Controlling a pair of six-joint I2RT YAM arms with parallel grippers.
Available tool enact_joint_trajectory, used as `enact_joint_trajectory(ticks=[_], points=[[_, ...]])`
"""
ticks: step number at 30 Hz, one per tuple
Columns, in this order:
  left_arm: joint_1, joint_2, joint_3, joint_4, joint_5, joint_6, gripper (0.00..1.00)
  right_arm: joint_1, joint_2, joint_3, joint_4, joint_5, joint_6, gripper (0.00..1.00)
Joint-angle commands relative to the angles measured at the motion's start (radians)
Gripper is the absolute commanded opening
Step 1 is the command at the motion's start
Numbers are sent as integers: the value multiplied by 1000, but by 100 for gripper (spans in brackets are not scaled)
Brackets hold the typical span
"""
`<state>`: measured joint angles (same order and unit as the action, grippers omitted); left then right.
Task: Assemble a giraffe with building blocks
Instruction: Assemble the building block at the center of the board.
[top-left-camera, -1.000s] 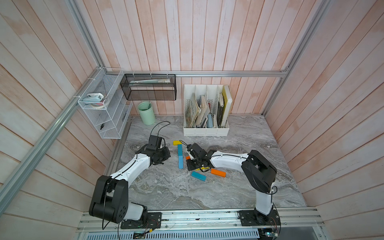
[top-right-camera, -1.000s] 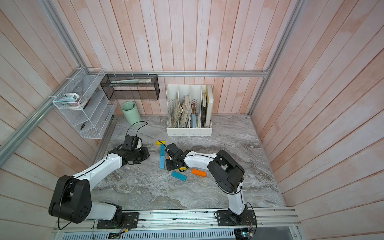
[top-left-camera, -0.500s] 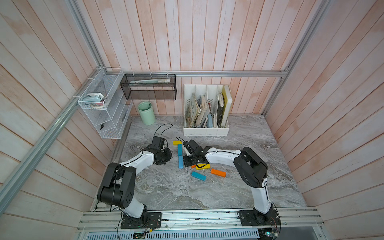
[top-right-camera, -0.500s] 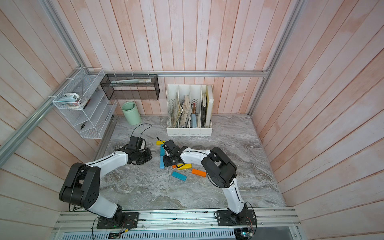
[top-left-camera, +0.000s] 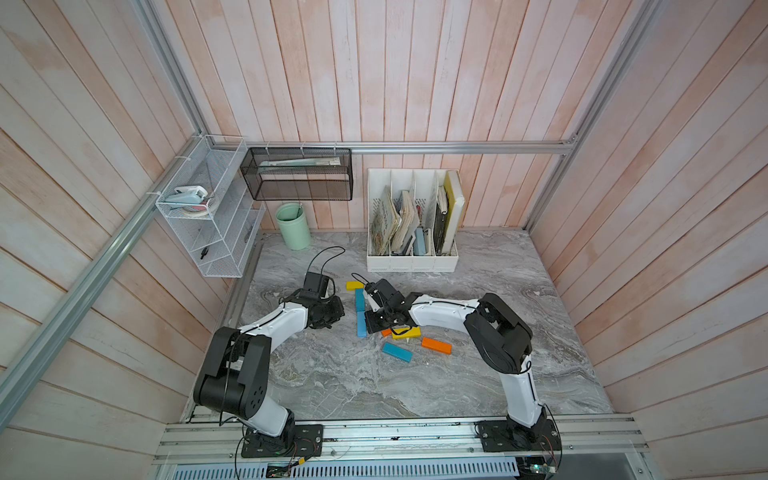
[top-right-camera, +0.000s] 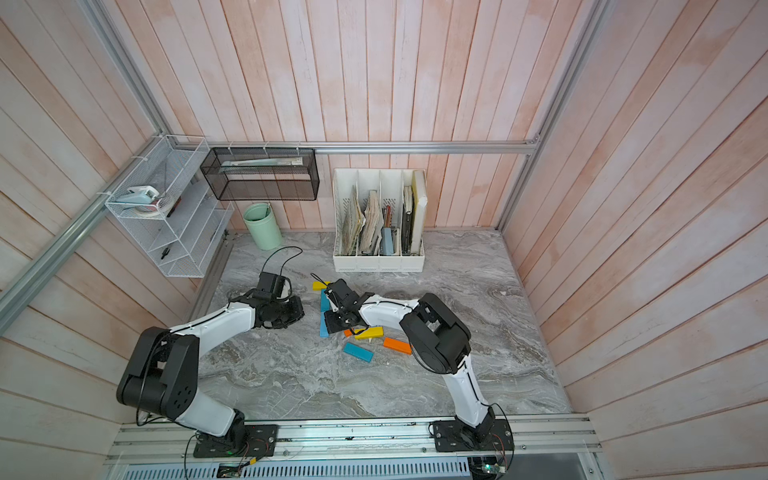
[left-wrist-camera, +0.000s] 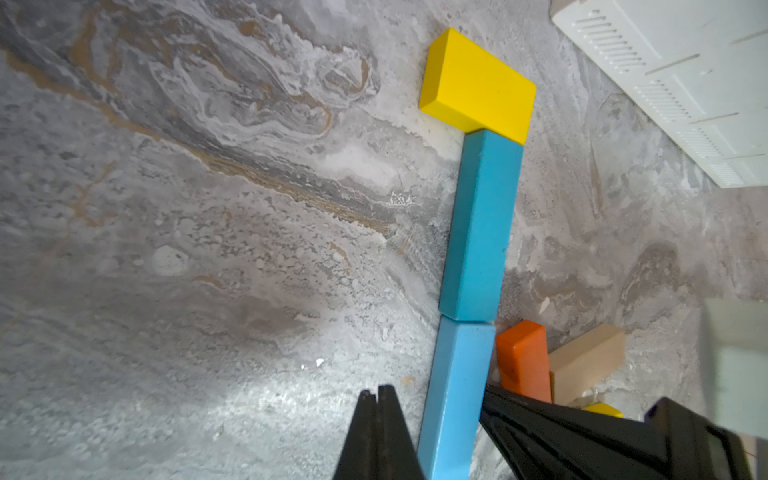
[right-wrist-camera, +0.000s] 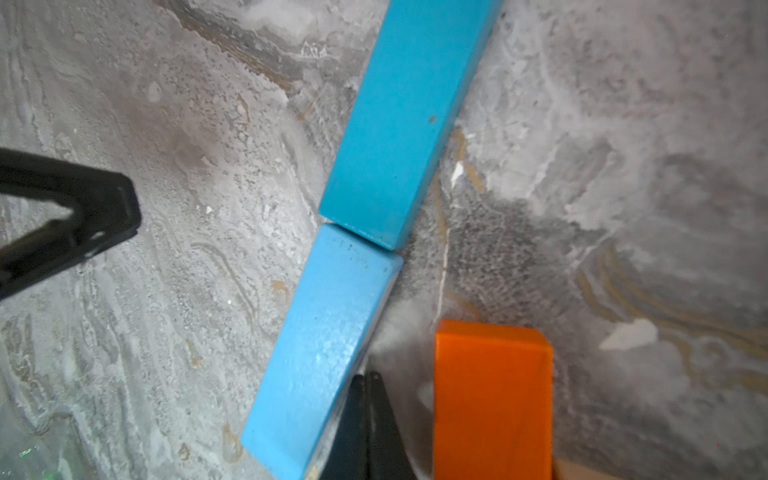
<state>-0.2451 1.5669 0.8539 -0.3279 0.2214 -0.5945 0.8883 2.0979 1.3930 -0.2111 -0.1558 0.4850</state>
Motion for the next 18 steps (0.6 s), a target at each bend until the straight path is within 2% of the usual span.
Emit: enact_joint_trajectory(ticks=[1, 11, 18], points=[[-2, -9, -10, 7, 5, 10, 0, -6, 30, 24, -11, -7, -13, 0], [-3, -9, -10, 7, 7, 10, 0, -6, 39, 34, -13, -8, -13, 0], [-6, -11, -23, 14, 11, 10, 0, -18, -23, -33, 3, 69, 10, 0]])
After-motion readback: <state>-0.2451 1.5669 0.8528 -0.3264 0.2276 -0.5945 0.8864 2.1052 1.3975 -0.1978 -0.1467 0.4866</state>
